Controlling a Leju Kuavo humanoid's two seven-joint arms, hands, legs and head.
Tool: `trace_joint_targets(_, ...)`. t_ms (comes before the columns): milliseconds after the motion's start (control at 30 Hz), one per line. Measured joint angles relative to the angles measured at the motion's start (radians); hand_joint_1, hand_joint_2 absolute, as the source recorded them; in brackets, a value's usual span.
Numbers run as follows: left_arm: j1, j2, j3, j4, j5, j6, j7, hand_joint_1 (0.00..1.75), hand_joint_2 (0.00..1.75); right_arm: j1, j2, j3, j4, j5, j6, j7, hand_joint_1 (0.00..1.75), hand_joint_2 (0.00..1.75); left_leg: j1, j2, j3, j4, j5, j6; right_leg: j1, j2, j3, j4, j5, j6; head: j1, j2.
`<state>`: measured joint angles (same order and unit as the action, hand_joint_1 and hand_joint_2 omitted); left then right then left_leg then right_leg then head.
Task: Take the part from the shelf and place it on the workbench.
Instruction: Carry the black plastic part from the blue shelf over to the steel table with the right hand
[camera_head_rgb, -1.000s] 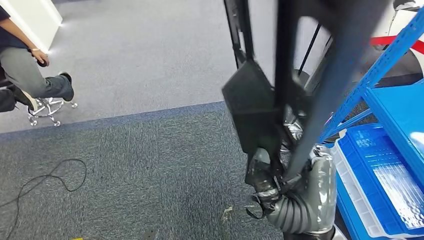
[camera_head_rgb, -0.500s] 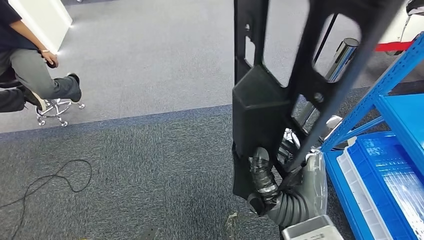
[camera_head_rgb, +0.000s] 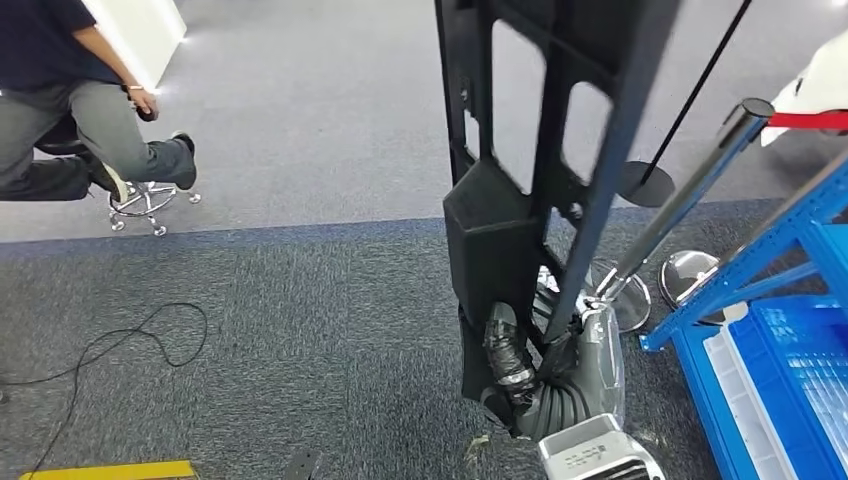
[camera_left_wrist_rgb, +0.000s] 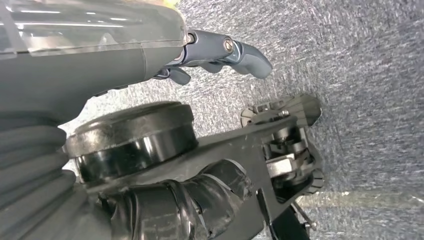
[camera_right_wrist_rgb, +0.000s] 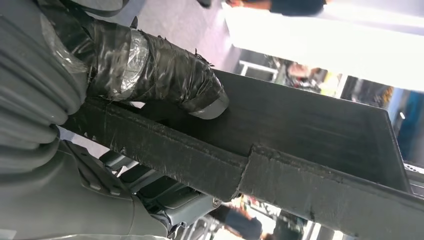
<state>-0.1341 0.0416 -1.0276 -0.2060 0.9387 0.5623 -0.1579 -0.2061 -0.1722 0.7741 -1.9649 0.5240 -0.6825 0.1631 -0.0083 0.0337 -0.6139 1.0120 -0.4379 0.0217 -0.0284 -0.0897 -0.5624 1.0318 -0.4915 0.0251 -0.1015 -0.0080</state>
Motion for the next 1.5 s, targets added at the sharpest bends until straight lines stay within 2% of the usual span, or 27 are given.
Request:
trace_joint_targets(67, 0.002, -0.003, -0.001, 0.0, 0.0, 0.0, 0.001, 0.0, 1.75, 0.0, -0.002, -0.001, 0.005, -0.004, 0.002, -0.003, 1.75, 1.75, 0.005, -0.019, 0.017, -0.019, 0.008, 0.012, -0.001, 0.025, -0.001, 0.02, -0.02, 0.008, 0.003, 0.0)
trace_joint_targets(100, 0.001, -0.004, -0.001, 0.0, -0.001, 0.0, 0.003, 0.0, 1.75, 0.001, -0.004, -0.002, 0.006, -0.005, 0.003, -0.007, 1.75, 1.75, 0.007, -0.028, 0.024, -0.025, 0.01, 0.019, -0.002, 0.047, -0.02, 0.063, -0.045, 0.008, 0.006, 0.0)
trace_joint_targets(167, -0.002, -0.006, -0.001, 0.0, -0.002, 0.001, 0.011, 0.0, 1.75, 0.006, -0.007, -0.003, 0.011, -0.011, 0.011, -0.015, 1.75, 1.75, 0.004, -0.046, 0.025, -0.026, 0.009, 0.028, 0.002, 0.077, -0.088, 0.196, -0.102, 0.004, 0.01, 0.0)
trace_joint_targets(200, -0.003, -0.006, -0.001, 0.0, -0.003, 0.001, 0.016, 0.0, 1.75, 0.01, -0.009, -0.004, 0.013, -0.016, 0.016, -0.017, 1.75, 1.75, 0.003, -0.058, 0.025, -0.024, 0.008, 0.03, 0.004, 0.083, -0.12, 0.253, -0.118, 0.003, 0.011, 0.0)
trace_joint_targets(233, -0.003, -0.007, -0.002, 0.0, -0.004, 0.001, 0.02, 0.0, 1.75, 0.013, -0.01, -0.004, 0.016, -0.02, 0.019, -0.019, 1.75, 1.75, 0.001, -0.071, 0.025, -0.021, 0.005, 0.03, 0.006, 0.086, -0.137, 0.275, -0.112, 0.004, 0.011, 0.0)
trace_joint_targets(300, -0.002, -0.007, -0.004, 0.0, -0.006, 0.001, 0.026, 0.0, 1.75, 0.016, -0.011, -0.004, 0.02, -0.025, 0.02, -0.025, 1.75, 1.75, 0.001, -0.1, 0.025, -0.007, -0.003, 0.027, 0.005, 0.096, -0.116, 0.205, -0.048, 0.004, 0.011, 0.0)
trace_joint_targets(367, -0.003, -0.008, -0.008, 0.0, -0.008, 0.0, 0.03, 0.0, 1.75, 0.016, -0.011, -0.005, 0.022, -0.031, 0.021, -0.033, 1.75, 1.75, 0.002, -0.127, 0.018, 0.018, -0.018, 0.019, -0.002, 0.14, -0.066, 0.088, 0.005, 0.003, 0.012, 0.0)
trace_joint_targets(433, -0.004, -0.008, -0.012, 0.0, -0.009, -0.001, 0.033, 0.0, 1.75, 0.019, -0.011, -0.005, 0.024, -0.039, 0.025, -0.041, 1.75, 1.75, 0.003, -0.15, 0.003, 0.036, -0.026, 0.009, -0.004, 0.172, -0.046, 0.044, 0.007, -0.001, 0.014, 0.0)
trace_joint_targets(500, -0.003, -0.006, -0.014, 0.0, -0.011, -0.001, 0.037, 0.0, 1.75, 0.02, -0.012, -0.006, 0.025, -0.046, 0.032, -0.048, 1.75, 1.75, 0.007, -0.17, -0.007, 0.038, -0.026, 0.0, -0.004, 0.158, -0.044, 0.042, 0.005, -0.011, 0.015, 0.0)
trace_joint_targets(567, 0.001, -0.005, -0.015, 0.0, -0.011, -0.001, 0.04, 0.0, 1.75, 0.02, -0.011, -0.006, 0.025, -0.054, 0.036, -0.053, 1.75, 1.75, 0.005, -0.142, -0.02, 0.061, -0.037, -0.011, -0.007, 0.134, -0.035, 0.035, 0.004, -0.023, 0.011, 0.0)
trace_joint_targets(667, -0.003, -0.007, -0.016, 0.0, -0.012, -0.002, 0.041, 0.0, 1.75, 0.023, -0.011, -0.006, 0.026, -0.066, 0.037, -0.058, 1.75, 1.75, 0.008, -0.056, -0.102, 0.212, -0.098, -0.029, -0.007, 0.09, -0.022, 0.029, -0.002, -0.031, -0.003, 0.0)
trace_joint_targets(733, -0.004, -0.008, -0.016, 0.0, -0.013, -0.002, 0.041, 0.0, 1.75, 0.025, -0.012, -0.007, 0.027, -0.074, 0.039, -0.06, 1.75, 1.75, 0.014, -0.041, -0.151, 0.288, -0.111, -0.033, -0.005, 0.062, -0.017, 0.029, -0.009, -0.032, -0.003, 0.0)
trace_joint_targets(767, -0.003, -0.008, -0.016, 0.0, -0.013, -0.002, 0.041, 0.0, 1.75, 0.026, -0.012, -0.007, 0.028, -0.077, 0.042, -0.061, 1.75, 1.75, 0.015, -0.039, -0.149, 0.276, -0.092, -0.032, -0.005, 0.05, -0.012, 0.029, -0.013, -0.031, -0.003, 0.0)
trace_joint_targets(800, -0.002, -0.008, -0.016, 0.0, -0.013, -0.002, 0.042, 0.0, 1.75, 0.026, -0.012, -0.007, 0.028, -0.078, 0.046, -0.063, 1.75, 1.75, 0.014, -0.035, -0.126, 0.227, -0.057, -0.027, -0.004, 0.038, -0.006, 0.029, -0.017, -0.031, -0.003, 0.0)
trace_joint_targets(867, -0.003, -0.007, -0.016, 0.0, -0.013, -0.002, 0.042, 0.0, 1.75, 0.024, -0.011, -0.007, 0.028, -0.078, 0.052, -0.066, 1.75, 1.75, 0.003, 0.003, -0.061, 0.094, 0.0, -0.012, 0.0, 0.014, 0.009, 0.024, -0.025, -0.028, -0.002, 0.0)
trace_joint_targets(933, -0.007, -0.006, -0.016, 0.0, -0.014, -0.002, 0.042, 0.0, 1.75, 0.024, -0.011, -0.007, 0.027, -0.078, 0.054, -0.067, 1.75, 1.75, -0.013, 0.037, -0.025, 0.025, 0.012, 0.002, 0.003, -0.006, 0.021, 0.014, -0.029, -0.021, -0.002, 0.0)
trace_joint_targets(967, -0.007, -0.005, -0.016, 0.0, -0.014, -0.002, 0.042, 0.0, 1.75, 0.023, -0.011, -0.007, 0.027, -0.078, 0.054, -0.067, 1.75, 1.75, -0.017, 0.037, -0.023, 0.021, 0.01, 0.007, 0.005, -0.016, 0.025, 0.008, -0.03, -0.017, -0.002, 0.0)
trace_joint_targets(1033, -0.004, -0.005, -0.017, 0.0, -0.014, -0.002, 0.043, 0.0, 1.75, 0.021, -0.011, -0.007, 0.027, -0.077, 0.054, -0.067, 1.75, 1.75, -0.015, 0.013, -0.016, 0.007, 0.014, 0.012, 0.007, -0.022, 0.035, 0.002, -0.035, -0.006, -0.002, 0.0)
trace_joint_targets(1100, -0.002, -0.006, -0.017, 0.0, -0.015, -0.002, 0.044, 0.0, 1.75, 0.02, -0.011, -0.007, 0.027, -0.077, 0.055, -0.067, 1.75, 1.75, -0.007, -0.009, -0.001, -0.01, 0.018, 0.02, 0.007, 0.024, 0.023, 0.041, -0.063, -0.001, 0.001, 0.0)
trace_joint_targets(1167, -0.006, -0.006, -0.017, 0.0, -0.015, -0.002, 0.044, 0.0, 1.75, 0.022, -0.011, -0.007, 0.027, -0.076, 0.056, -0.067, 1.75, 1.75, -0.004, -0.033, 0.006, -0.015, 0.018, 0.03, 0.007, 0.075, -0.039, 0.16, -0.115, -0.003, 0.007, 0.0)
trace_joint_targets(1200, -0.008, -0.007, -0.017, 0.0, -0.016, -0.002, 0.044, 0.0, 1.75, 0.024, -0.012, -0.007, 0.028, -0.076, 0.058, -0.067, 1.75, 1.75, -0.004, -0.047, 0.006, -0.013, 0.016, 0.033, 0.008, 0.083, -0.077, 0.223, -0.134, -0.003, 0.009, 0.0)
trace_joint_targets(1233, -0.009, -0.007, -0.017, 0.0, -0.016, -0.002, 0.044, 0.0, 1.75, 0.026, -0.012, -0.007, 0.028, -0.077, 0.059, -0.066, 1.75, 1.75, -0.005, -0.062, 0.006, -0.01, 0.014, 0.034, 0.009, 0.086, -0.106, 0.263, -0.137, -0.002, 0.01, 0.0)
trace_joint_targets(1267, -0.009, -0.007, -0.017, 0.0, -0.016, -0.002, 0.045, 0.0, 1.75, 0.027, -0.013, -0.007, 0.028, -0.077, 0.061, -0.066, 1.75, 1.75, -0.004, -0.078, 0.006, -0.006, 0.011, 0.034, 0.009, 0.087, -0.118, 0.267, -0.119, 0.0, 0.01, 0.0)
trace_joint_targets(1333, -0.007, -0.007, -0.017, 0.0, -0.016, -0.003, 0.047, 0.0, 1.75, 0.027, -0.013, -0.007, 0.028, -0.077, 0.063, -0.066, 1.75, 1.75, 0.0, -0.11, 0.004, 0.011, 0.001, 0.027, 0.004, 0.104, -0.09, 0.169, -0.044, 0.003, 0.01, 0.0)
trace_joint_targets(1367, -0.007, -0.007, -0.018, 0.0, -0.016, -0.003, 0.047, 0.0, 1.75, 0.027, -0.014, -0.007, 0.028, -0.077, 0.064, -0.067, 1.75, 1.75, 0.001, -0.125, 0.0, 0.023, -0.005, 0.022, 0.0, 0.128, -0.069, 0.112, -0.018, 0.006, 0.012, 0.0)
trace_joint_targets(1433, -0.008, -0.007, -0.018, 0.0, -0.016, -0.003, 0.048, 0.0, 1.75, 0.027, -0.014, -0.007, 0.028, -0.077, 0.065, -0.066, 1.75, 1.75, 0.002, -0.151, -0.013, 0.042, -0.015, 0.01, -0.005, 0.167, -0.044, 0.051, -0.003, 0.003, 0.014, 0.0)
trace_joint_targets(1500, -0.007, -0.007, -0.018, 0.0, -0.016, -0.003, 0.049, 0.0, 1.75, 0.027, -0.015, -0.007, 0.028, -0.077, 0.066, -0.067, 1.75, 1.75, 0.005, -0.174, -0.025, 0.045, -0.014, -0.001, -0.002, 0.16, -0.04, 0.05, -0.007, -0.009, 0.014, 0.0)
